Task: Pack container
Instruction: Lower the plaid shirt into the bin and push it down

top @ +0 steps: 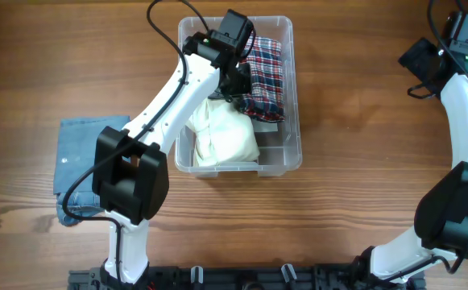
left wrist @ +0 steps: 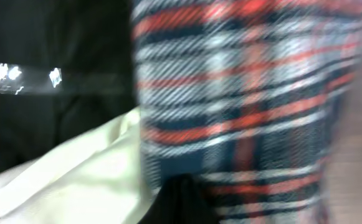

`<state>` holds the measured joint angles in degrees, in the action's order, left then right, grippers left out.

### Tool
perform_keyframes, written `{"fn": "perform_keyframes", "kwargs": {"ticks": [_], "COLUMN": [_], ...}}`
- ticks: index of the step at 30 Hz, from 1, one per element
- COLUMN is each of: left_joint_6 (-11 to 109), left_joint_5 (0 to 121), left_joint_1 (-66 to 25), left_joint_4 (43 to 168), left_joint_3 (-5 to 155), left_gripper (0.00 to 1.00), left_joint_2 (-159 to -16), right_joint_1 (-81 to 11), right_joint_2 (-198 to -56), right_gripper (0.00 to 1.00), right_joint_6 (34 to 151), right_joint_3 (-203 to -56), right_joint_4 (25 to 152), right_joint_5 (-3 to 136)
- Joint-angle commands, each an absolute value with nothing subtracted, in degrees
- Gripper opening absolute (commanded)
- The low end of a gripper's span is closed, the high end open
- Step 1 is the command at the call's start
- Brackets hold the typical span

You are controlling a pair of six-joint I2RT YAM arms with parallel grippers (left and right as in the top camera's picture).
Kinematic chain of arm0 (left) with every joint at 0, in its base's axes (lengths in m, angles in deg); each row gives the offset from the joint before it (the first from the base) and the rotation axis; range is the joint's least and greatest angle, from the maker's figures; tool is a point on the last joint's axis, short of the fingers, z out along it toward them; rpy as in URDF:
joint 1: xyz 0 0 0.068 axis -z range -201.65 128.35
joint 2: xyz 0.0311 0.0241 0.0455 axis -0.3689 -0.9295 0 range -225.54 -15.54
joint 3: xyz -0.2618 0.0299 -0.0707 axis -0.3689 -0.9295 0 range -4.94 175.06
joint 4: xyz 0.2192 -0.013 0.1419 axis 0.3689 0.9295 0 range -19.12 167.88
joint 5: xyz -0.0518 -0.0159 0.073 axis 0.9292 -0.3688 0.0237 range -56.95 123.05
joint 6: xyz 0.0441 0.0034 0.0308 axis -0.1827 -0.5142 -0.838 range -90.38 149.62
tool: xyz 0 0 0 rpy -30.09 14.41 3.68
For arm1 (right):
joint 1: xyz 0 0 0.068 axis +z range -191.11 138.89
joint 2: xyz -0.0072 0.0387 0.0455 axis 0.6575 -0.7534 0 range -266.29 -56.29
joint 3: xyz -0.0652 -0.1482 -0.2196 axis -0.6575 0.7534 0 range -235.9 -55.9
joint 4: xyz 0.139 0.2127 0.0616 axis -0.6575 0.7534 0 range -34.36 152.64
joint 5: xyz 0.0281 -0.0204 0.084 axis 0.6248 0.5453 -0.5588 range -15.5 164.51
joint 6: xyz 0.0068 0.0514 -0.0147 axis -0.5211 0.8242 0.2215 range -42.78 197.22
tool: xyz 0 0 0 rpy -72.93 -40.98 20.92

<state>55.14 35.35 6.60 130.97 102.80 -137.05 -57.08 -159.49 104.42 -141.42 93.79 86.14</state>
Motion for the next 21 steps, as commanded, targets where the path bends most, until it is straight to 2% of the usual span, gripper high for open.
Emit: {"fn": "perform_keyframes", "kwargs": {"ticks": [1,6,13,21], "left_joint_6": [54.02,54.02,54.0,49.3], "left_joint_5": [29.71,29.95,29.97,34.94], "left_joint_1": [6.67,6.69,7.39,9.93], "left_joint_4": [133.33,131.63,127.21,123.91], "left_joint_3": [101.08,101.73,103.83,103.81], "left_gripper": [0.04,0.04,0.04,0.04], "left_joint_2": [-140.27,-137.12,-122.89,-130.52], "right_joint_1": [-56.92,-56.92,-56.95,-56.92], "right_joint_2": [-160.19,-160.19,-160.19,-160.19], "right_gripper": [1.0,1.0,1.0,1.0], "right_joint_6": [105.3,105.3,105.28,105.3], "right_joint_3": [-141.38,-141.38,-141.38,-141.38], "right_joint_4": [93.64,93.64,93.64,93.64], "right_joint_5": [86.49,86.49,86.49,86.49]}}
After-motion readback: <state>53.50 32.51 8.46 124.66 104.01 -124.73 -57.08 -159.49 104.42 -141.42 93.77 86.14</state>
